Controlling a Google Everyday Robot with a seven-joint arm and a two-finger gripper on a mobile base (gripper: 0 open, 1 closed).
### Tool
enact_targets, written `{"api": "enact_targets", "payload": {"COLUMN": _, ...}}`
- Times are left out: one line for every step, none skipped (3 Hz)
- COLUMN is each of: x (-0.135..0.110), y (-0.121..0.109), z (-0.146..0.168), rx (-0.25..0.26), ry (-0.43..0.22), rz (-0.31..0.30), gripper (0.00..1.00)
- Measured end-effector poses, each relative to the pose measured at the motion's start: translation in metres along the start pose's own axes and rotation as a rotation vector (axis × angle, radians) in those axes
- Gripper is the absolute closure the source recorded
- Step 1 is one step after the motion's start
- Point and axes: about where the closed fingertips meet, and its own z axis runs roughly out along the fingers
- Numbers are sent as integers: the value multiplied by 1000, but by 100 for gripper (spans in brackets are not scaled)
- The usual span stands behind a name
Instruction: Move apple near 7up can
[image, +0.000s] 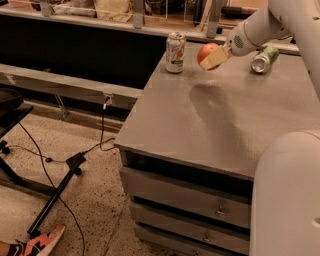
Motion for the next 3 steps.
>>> {"api": "enact_targets", "payload": {"x": -2, "y": 18, "z": 27, "rx": -67, "ry": -22, "rz": -14, "gripper": 79}}
{"api": "enact_targets", "payload": {"x": -2, "y": 30, "z": 39, "rx": -93, "ry": -20, "rz": -37, "gripper": 55}}
{"api": "enact_targets", "payload": {"x": 1, "y": 37, "z": 47, "rx": -112, "ry": -13, "rz": -44, "gripper": 32}}
